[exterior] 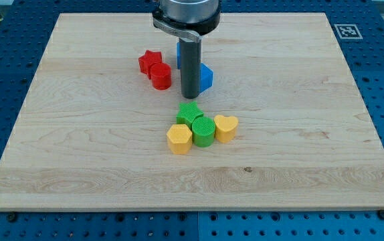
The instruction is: Push yellow hexagon and green star closer to blue cube
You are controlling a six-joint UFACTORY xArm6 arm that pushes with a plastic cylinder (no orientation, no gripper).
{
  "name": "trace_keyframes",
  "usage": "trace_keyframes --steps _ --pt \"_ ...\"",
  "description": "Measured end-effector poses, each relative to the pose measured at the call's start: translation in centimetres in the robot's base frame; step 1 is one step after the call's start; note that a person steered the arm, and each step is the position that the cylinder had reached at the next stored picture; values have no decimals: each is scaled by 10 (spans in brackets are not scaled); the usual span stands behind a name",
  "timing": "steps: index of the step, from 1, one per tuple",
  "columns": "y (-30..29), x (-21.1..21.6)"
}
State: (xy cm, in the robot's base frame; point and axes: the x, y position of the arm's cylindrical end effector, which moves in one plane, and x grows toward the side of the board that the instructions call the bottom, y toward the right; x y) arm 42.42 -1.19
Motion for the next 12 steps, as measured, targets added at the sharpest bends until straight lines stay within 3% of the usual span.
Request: trace_keyframes --steps 2,4,5,8,12 --pt "-51 36" --pt "-39 141" --pt "-5 146" --pt "-36 126" --pt "-13 85"
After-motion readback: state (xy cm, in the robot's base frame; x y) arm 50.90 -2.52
